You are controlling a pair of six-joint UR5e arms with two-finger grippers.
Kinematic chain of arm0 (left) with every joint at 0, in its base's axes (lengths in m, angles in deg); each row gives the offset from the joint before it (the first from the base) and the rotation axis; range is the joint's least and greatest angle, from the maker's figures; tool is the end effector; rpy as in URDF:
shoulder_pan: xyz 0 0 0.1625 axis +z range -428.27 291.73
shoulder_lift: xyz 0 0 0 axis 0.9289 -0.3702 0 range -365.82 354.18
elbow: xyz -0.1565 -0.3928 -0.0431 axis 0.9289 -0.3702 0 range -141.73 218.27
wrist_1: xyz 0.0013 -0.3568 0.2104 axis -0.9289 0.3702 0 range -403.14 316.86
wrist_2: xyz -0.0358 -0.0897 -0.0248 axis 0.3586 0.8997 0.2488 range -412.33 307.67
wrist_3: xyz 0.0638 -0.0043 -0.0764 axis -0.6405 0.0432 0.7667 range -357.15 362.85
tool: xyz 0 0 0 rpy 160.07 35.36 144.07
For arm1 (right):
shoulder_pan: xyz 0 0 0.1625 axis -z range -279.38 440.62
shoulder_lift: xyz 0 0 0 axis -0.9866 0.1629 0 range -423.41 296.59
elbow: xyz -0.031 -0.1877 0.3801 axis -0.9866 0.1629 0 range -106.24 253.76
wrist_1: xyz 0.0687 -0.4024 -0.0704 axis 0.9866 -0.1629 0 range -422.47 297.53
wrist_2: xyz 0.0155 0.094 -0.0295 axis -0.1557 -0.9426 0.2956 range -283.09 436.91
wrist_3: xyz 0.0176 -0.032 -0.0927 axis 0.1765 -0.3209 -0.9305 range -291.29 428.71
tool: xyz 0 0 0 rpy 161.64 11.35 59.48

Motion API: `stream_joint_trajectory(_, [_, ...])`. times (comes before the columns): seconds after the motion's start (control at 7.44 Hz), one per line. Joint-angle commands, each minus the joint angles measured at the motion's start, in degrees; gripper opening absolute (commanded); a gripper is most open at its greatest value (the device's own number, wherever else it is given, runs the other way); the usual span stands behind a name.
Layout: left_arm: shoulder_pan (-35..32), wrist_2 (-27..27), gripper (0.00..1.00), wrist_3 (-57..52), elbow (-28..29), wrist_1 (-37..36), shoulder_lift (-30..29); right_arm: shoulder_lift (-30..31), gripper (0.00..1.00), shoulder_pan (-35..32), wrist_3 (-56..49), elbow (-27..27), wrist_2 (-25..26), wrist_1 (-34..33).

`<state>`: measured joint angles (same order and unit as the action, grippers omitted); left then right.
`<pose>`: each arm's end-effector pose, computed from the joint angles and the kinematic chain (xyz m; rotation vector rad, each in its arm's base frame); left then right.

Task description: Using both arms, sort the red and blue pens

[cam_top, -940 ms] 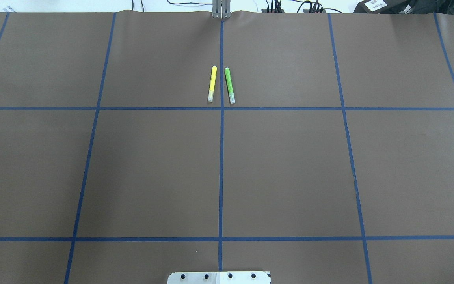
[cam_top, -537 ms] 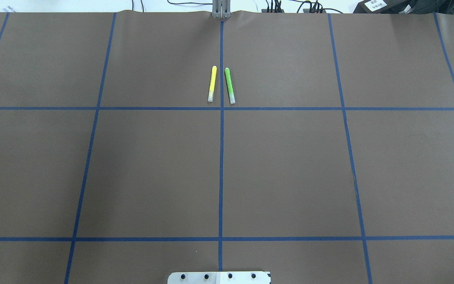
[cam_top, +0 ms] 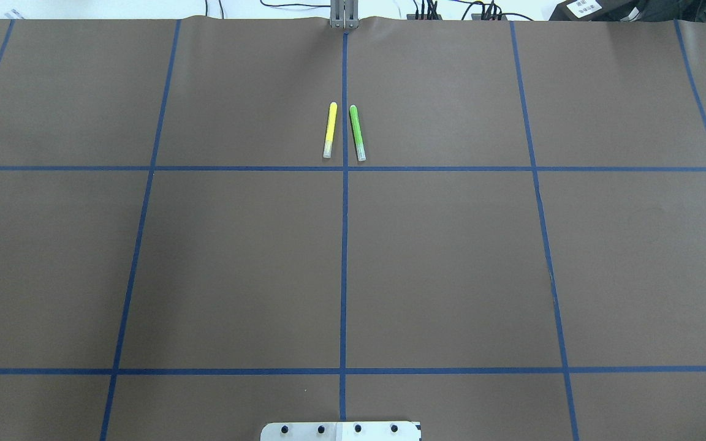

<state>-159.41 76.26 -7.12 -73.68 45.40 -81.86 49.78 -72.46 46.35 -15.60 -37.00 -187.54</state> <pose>-0.0789 -0.3923 0.5865 0.1745 0.6600 0.1866 0.1890 0.0083 0.8442 -0.5024 -0.9978 0.8523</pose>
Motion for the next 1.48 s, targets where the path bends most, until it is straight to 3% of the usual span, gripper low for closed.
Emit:
stream_joint_trajectory(0.0, [0.09, -0.01, 1.00, 0.04, 0.15, -0.03, 0.01, -0.08, 1.00, 10.64, 5.53, 0.15, -8.66, 9.01])
stream_joint_trajectory(0.27, [0.00, -0.01, 1.00, 1.43, 0.15, -0.03, 0.01, -0.34, 1.00, 22.07, 14.67, 0.15, -15.35, 20.86])
stream_joint_trajectory(0.54, [0.00, 0.08, 1.00, 2.15, 0.15, -0.03, 0.09, -0.96, 1.00, 30.26, 16.29, 0.06, -21.15, 31.06])
stream_joint_trajectory(0.94, [0.09, -0.01, 1.00, 2.15, 0.24, -0.03, 0.09, -3.50, 1.00, 42.92, 19.98, -0.12, -23.36, 43.73])
stream_joint_trajectory(1.34, [0.09, 0.08, 1.00, 2.23, 0.15, -0.12, 0.09, -7.37, 1.00, 55.58, 33.05, -4.05, -23.20, 51.58])
